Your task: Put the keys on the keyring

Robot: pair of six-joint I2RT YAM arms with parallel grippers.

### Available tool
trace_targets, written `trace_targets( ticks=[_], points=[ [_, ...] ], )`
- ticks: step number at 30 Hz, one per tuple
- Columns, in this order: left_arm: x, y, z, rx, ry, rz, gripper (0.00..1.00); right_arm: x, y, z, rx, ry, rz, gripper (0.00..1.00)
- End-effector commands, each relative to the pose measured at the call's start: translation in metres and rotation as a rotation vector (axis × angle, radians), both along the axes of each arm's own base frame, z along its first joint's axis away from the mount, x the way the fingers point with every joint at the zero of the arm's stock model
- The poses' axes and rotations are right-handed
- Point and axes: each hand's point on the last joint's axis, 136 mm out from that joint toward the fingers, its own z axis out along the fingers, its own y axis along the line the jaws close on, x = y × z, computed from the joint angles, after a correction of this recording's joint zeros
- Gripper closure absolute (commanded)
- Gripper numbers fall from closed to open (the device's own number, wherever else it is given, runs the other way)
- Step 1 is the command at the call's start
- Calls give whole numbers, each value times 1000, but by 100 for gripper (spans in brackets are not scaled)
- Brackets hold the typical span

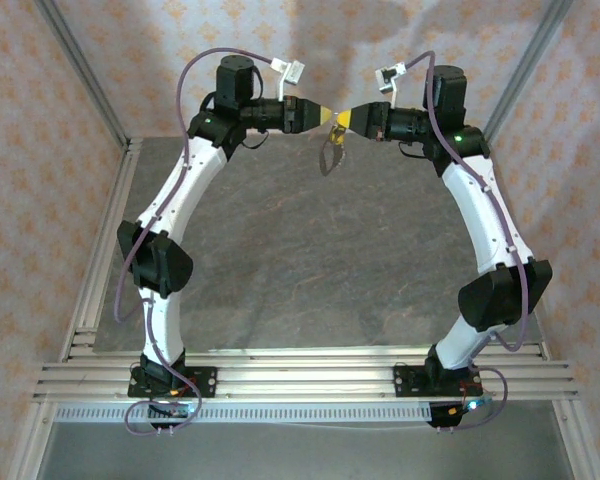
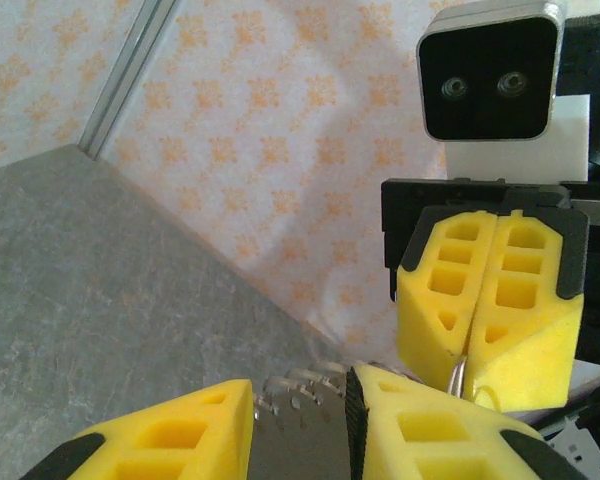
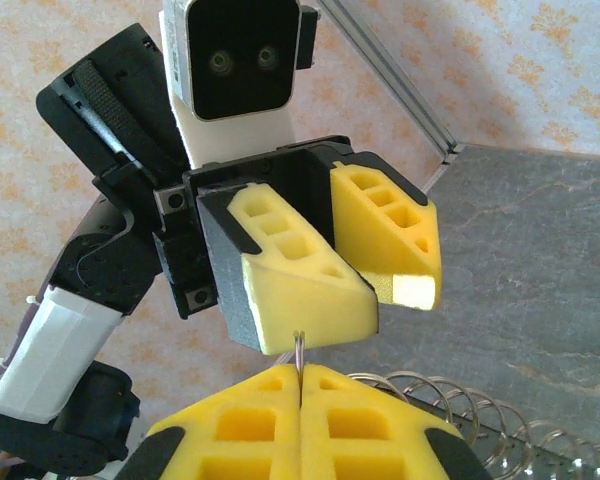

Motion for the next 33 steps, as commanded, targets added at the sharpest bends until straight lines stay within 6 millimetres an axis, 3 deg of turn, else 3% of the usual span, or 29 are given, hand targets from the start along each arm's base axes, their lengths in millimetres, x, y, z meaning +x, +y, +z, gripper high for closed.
trace_targets(
  ticks=[1,13,20,33],
  points=[
    [-15,1,31,-30,-71,-41,69,-6,-1,17,11,-74,27,100],
    [-9,14,44,-28,-111,27,63,-4,-3,8,-8,-63,18,100],
    [-17,17,55,-40,-137,8,61,-3,-7,4,-14,-58,4,100],
    [-35,3,43,-14,-122,-88,63,-1,-7,4,-12,-55,2,100]
  ],
)
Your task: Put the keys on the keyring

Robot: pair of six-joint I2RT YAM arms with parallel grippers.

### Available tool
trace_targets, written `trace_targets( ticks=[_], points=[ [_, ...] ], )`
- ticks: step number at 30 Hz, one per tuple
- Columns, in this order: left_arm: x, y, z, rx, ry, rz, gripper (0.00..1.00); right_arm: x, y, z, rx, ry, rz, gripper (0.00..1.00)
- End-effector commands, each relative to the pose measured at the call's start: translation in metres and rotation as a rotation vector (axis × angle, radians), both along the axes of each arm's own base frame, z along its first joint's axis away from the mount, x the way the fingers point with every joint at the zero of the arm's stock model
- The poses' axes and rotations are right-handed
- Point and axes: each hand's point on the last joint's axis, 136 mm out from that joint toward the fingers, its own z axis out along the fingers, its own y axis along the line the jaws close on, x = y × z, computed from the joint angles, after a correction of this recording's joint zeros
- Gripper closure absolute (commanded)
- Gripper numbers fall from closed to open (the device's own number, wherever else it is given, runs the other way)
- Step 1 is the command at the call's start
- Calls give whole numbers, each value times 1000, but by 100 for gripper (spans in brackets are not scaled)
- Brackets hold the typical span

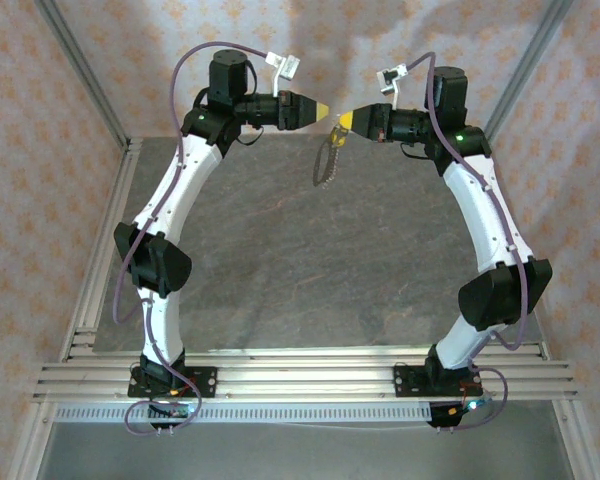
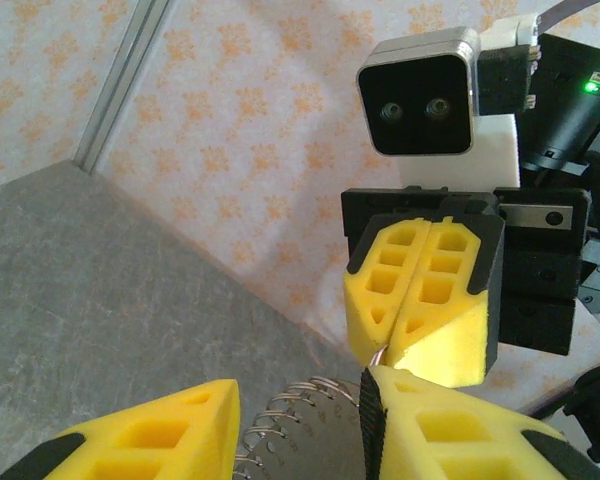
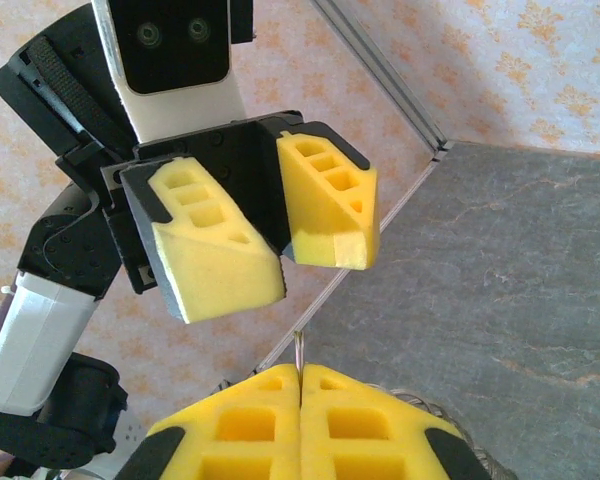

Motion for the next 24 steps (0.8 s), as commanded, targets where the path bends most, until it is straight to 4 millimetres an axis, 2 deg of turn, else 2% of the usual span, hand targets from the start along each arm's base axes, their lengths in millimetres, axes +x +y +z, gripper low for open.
trace_targets(
  ticks=[1,11,24],
  points=[
    [-29,-6,28,-9,-81,-73,63,-5,-2,10,4,-49,9,100],
    [-33,-15,26,-7,-79,-100,67,-5,-2,7,4,-45,10,100],
    [-33,-17,15,9,-61,-116,81,-4,-3,6,3,-44,7,100]
  ],
)
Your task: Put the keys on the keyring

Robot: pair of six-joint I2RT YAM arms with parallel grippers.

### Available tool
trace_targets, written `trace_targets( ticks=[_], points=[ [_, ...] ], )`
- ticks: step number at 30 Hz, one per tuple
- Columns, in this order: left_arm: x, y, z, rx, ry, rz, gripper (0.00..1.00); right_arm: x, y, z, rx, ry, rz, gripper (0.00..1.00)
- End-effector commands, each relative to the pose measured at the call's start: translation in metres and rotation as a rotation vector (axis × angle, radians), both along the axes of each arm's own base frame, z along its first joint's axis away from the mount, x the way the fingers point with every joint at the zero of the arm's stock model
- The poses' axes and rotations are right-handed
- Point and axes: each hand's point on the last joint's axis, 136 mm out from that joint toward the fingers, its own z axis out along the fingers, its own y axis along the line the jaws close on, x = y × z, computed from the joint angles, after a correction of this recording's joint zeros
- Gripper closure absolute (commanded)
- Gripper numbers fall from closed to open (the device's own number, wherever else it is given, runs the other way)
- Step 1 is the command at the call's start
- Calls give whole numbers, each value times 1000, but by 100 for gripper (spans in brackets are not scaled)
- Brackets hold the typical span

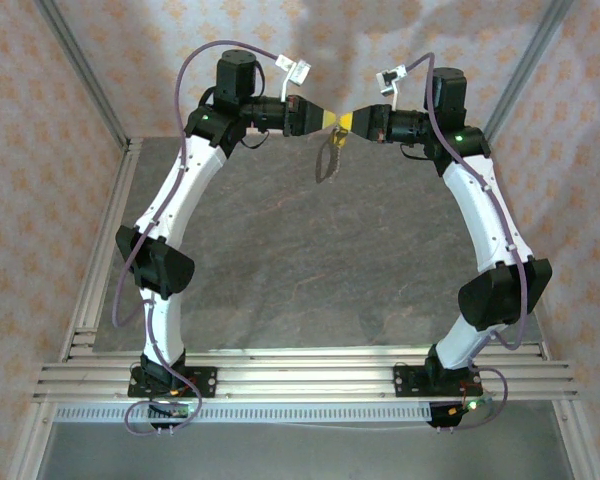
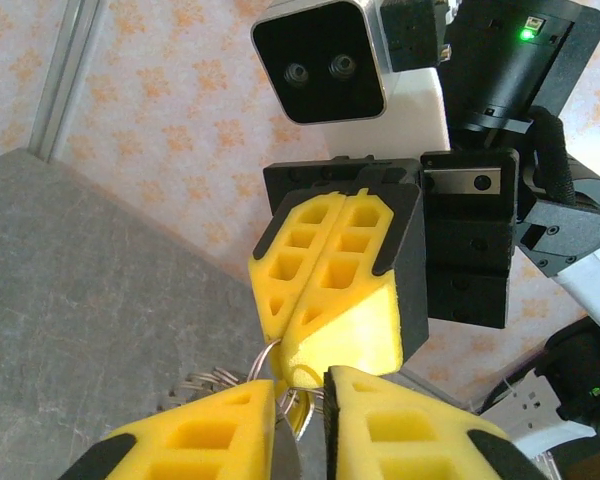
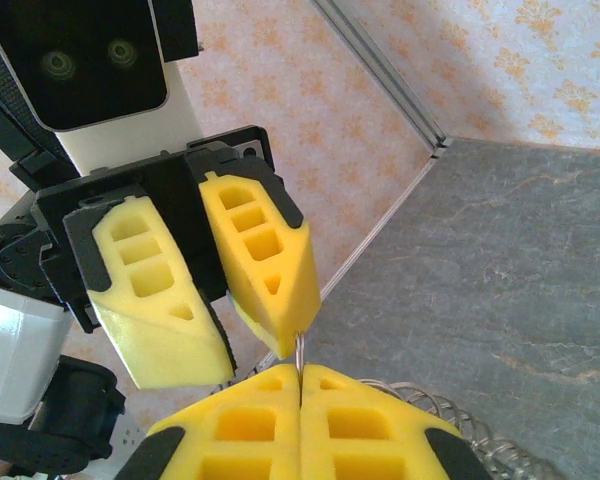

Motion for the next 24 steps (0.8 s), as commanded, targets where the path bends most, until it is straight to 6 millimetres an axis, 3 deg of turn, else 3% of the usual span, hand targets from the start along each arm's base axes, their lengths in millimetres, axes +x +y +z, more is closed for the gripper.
trace_targets(
  ticks=[1,10,19,24],
  points=[
    [-9,-2,10,-12,-35,-43,81,-4,-3,10,4,-54,7,100],
    [-13,-7,6,0,-34,-67,89,-6,-2,11,8,-54,15,100],
    [-13,-12,3,8,-31,-81,90,-7,-1,9,10,-43,27,100],
    [-13,-13,-2,15,-25,-90,100,-7,-2,9,7,-45,26,100]
  ],
)
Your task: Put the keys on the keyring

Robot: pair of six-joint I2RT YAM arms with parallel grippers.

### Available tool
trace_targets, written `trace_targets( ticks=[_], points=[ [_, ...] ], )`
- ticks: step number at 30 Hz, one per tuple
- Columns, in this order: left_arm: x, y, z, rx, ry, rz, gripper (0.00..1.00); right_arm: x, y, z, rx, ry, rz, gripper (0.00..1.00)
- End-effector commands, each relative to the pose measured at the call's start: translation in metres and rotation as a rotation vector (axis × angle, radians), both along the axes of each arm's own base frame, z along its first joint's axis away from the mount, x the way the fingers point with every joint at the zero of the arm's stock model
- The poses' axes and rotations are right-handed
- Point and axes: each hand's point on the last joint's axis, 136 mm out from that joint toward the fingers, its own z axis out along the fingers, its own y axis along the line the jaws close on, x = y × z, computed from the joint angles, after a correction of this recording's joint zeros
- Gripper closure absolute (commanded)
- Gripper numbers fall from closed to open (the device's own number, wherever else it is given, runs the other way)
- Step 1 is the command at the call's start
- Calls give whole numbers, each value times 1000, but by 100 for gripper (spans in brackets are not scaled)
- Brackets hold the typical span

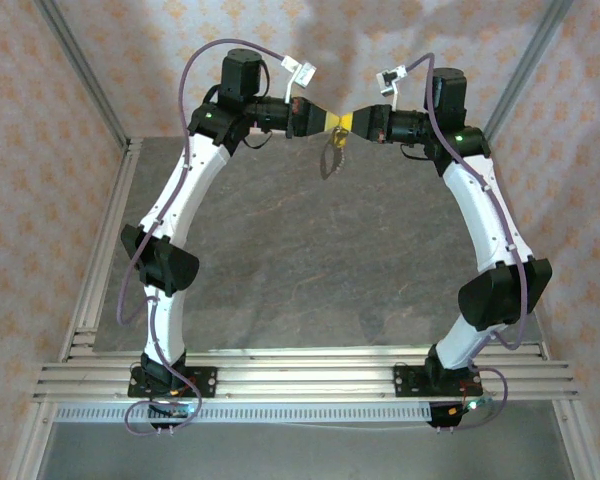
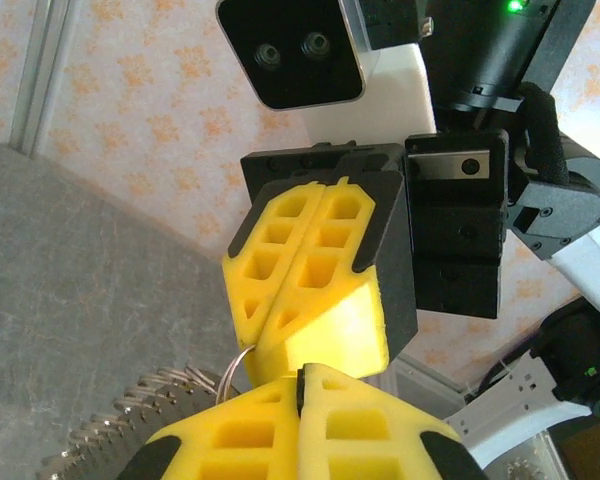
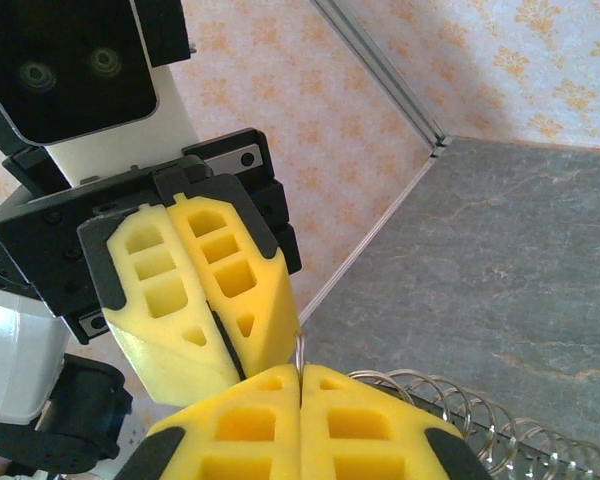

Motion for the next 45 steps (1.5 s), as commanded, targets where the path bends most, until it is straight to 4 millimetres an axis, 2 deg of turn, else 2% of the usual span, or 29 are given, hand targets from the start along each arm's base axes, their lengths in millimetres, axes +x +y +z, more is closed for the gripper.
trace_targets(
  ticks=[1,11,13,14,19,28,34,41,45],
  points=[
    [-8,-5,-1,-1,-7,-49,100,-6,-1,9,8,-45,25,100],
    [-11,-1,-10,36,-12,-48,100,-6,-1,9,5,-44,25,100],
    [-9,-1,-10,37,-9,-40,93,-7,-2,9,4,-43,25,100],
    [-8,-1,-11,37,-10,-37,93,-7,-2,9,3,-44,26,100],
    [-3,-1,-7,28,-17,-21,95,-8,-2,8,1,-40,28,100],
    [4,-9,-1,4,-27,-4,94,-9,-1,3,-4,-28,42,100],
    [2,-15,-5,9,-29,-16,100,-10,-1,2,-6,-26,44,100],
    [-4,-17,-12,37,-30,-30,100,-8,-1,5,-7,-33,31,100],
    [1,-16,-11,61,-51,48,100,-4,-3,11,2,-34,1,100]
  ],
)
